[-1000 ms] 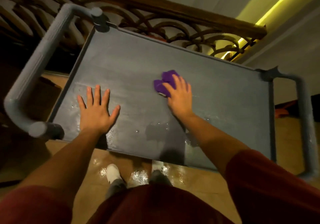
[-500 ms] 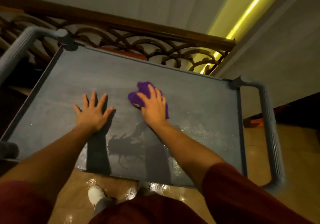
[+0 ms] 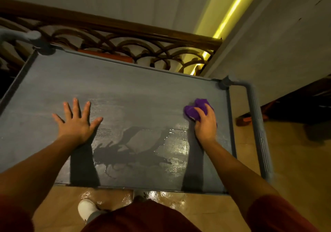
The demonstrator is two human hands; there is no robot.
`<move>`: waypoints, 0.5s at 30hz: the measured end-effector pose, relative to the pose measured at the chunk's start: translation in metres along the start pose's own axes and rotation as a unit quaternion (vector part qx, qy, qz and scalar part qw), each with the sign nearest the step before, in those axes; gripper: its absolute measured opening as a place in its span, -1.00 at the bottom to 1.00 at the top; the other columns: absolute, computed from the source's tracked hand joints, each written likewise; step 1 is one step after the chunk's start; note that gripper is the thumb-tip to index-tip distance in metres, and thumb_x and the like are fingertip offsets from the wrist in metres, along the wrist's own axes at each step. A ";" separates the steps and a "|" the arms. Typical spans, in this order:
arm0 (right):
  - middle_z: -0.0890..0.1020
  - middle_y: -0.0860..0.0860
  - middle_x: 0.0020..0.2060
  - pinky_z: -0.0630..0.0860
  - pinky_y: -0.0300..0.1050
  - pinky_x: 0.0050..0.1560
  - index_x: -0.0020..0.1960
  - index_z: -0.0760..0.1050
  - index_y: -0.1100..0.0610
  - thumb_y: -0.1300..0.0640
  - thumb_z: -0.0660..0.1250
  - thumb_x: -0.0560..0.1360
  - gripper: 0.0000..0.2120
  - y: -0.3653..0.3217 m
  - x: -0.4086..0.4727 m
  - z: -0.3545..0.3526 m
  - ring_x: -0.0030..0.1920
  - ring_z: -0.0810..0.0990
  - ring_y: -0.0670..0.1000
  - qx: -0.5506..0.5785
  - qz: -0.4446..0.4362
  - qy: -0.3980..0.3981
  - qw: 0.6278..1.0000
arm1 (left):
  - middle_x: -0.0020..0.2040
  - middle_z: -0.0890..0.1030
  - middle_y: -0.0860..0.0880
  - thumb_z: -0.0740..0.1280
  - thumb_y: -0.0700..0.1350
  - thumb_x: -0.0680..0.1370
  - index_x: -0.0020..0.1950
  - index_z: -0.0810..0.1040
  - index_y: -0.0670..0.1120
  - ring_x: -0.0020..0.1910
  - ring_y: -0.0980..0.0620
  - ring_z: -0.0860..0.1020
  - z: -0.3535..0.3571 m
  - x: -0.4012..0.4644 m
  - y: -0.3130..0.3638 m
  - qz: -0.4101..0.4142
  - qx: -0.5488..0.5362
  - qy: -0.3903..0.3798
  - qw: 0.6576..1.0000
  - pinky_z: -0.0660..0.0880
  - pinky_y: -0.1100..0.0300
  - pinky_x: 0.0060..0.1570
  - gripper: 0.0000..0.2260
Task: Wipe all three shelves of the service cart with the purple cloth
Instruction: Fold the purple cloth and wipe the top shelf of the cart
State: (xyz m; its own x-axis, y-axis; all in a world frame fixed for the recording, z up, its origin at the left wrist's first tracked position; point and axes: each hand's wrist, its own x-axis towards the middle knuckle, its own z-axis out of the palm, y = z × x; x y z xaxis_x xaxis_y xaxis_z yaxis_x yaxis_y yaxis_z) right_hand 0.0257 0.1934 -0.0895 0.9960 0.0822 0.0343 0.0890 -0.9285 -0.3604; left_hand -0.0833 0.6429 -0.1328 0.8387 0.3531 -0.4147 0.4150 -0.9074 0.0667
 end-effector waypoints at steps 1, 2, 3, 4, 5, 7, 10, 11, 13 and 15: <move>0.35 0.14 0.52 0.30 0.22 0.52 0.43 0.48 0.05 0.28 0.39 0.53 -0.51 -0.011 0.004 0.001 0.54 0.28 0.21 0.015 -0.013 -0.002 1.000 | 0.59 -0.37 -0.08 -0.24 0.55 0.45 0.58 -0.33 0.20 0.54 -0.23 -0.36 -0.002 -0.001 0.000 0.003 -0.001 -0.005 1.000 -0.33 -0.38 0.36 -0.20; 0.35 0.13 0.53 0.27 0.22 0.53 0.44 0.47 0.03 0.27 0.39 0.53 -0.50 -0.022 0.010 0.004 0.54 0.28 0.20 0.006 -0.043 -0.012 0.999 | 0.59 -0.36 -0.08 -0.24 0.55 0.44 0.58 -0.33 0.21 0.55 -0.23 -0.36 -0.003 0.001 0.000 0.007 -0.004 -0.008 1.000 -0.33 -0.38 0.36 -0.20; 0.33 0.11 0.55 0.22 0.21 0.56 0.45 0.46 -0.01 0.24 0.39 0.54 -0.49 -0.036 0.016 0.011 0.56 0.24 0.20 -0.019 -0.080 -0.035 0.996 | 0.59 -0.36 -0.08 -0.23 0.56 0.44 0.57 -0.33 0.21 0.55 -0.23 -0.35 -0.004 0.001 -0.004 0.004 -0.006 -0.007 1.000 -0.32 -0.39 0.36 -0.19; 0.29 0.10 0.57 0.16 0.22 0.58 0.47 0.44 -0.05 0.20 0.38 0.56 -0.50 -0.040 0.016 0.016 0.59 0.19 0.19 -0.043 -0.106 -0.060 0.992 | 0.59 -0.36 -0.08 -0.22 0.57 0.43 0.57 -0.34 0.22 0.55 -0.23 -0.35 -0.003 0.002 -0.002 0.002 -0.006 -0.009 1.000 -0.32 -0.40 0.36 -0.19; 0.26 0.08 0.59 0.10 0.23 0.60 0.47 0.43 -0.08 0.18 0.37 0.58 -0.51 -0.043 0.015 0.018 0.61 0.13 0.19 -0.059 -0.125 -0.083 0.987 | 0.59 -0.36 -0.07 -0.21 0.57 0.43 0.57 -0.34 0.22 0.55 -0.23 -0.35 -0.002 0.001 -0.004 -0.006 -0.006 -0.014 1.000 -0.32 -0.41 0.36 -0.18; 0.26 0.12 0.59 0.08 0.25 0.59 0.45 0.46 -0.04 0.19 0.39 0.57 -0.53 -0.015 0.007 0.006 0.61 0.12 0.23 -0.080 -0.139 -0.087 0.983 | 0.59 -0.36 -0.07 -0.20 0.57 0.43 0.57 -0.34 0.22 0.55 -0.22 -0.35 0.000 -0.001 -0.001 -0.009 0.003 -0.009 1.000 -0.32 -0.41 0.36 -0.19; 0.29 0.19 0.56 0.17 0.28 0.56 0.43 0.49 0.09 0.25 0.39 0.55 -0.54 0.056 -0.025 -0.029 0.59 0.16 0.28 -0.095 -0.046 -0.036 0.994 | 0.61 -0.34 -0.09 -0.23 0.54 0.46 0.60 -0.30 0.18 0.57 -0.24 -0.33 -0.004 -0.004 0.006 -0.004 0.007 -0.014 1.000 -0.34 -0.39 0.33 -0.20; 0.29 0.20 0.56 0.19 0.27 0.55 0.43 0.49 0.11 0.28 0.37 0.55 -0.54 0.069 -0.040 -0.036 0.59 0.17 0.28 -0.084 0.002 -0.025 0.996 | 0.61 -0.33 -0.10 -0.24 0.53 0.48 0.61 -0.28 0.17 0.57 -0.25 -0.32 -0.004 -0.007 0.007 0.004 0.012 -0.010 1.000 -0.35 -0.38 0.32 -0.21; 0.29 0.19 0.55 0.22 0.23 0.55 0.42 0.50 0.14 0.33 0.34 0.54 -0.54 0.067 -0.069 -0.033 0.57 0.20 0.25 -0.055 0.075 0.007 0.996 | 0.62 -0.31 -0.11 -0.26 0.51 0.49 0.62 -0.26 0.14 0.57 -0.26 -0.31 -0.003 -0.011 0.009 0.011 0.016 -0.002 1.000 -0.36 -0.39 0.30 -0.21; 0.32 0.15 0.54 0.21 0.20 0.56 0.40 0.52 0.14 0.35 0.35 0.51 -0.53 0.043 -0.098 -0.017 0.56 0.23 0.21 0.000 0.148 0.050 0.988 | 0.62 -0.31 -0.12 -0.29 0.52 0.48 0.62 -0.25 0.13 0.57 -0.27 -0.31 -0.002 -0.012 0.009 0.013 0.010 -0.014 1.000 -0.36 -0.42 0.30 -0.20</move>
State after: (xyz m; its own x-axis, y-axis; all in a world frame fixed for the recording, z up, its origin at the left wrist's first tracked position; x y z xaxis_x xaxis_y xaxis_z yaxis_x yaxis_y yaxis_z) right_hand -0.0680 0.1391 -0.0923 0.9730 -0.2299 0.0194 -0.2066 -0.9060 -0.3694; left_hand -0.0888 0.6314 -0.1252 0.8390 0.3230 -0.4378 0.3859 -0.9206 0.0602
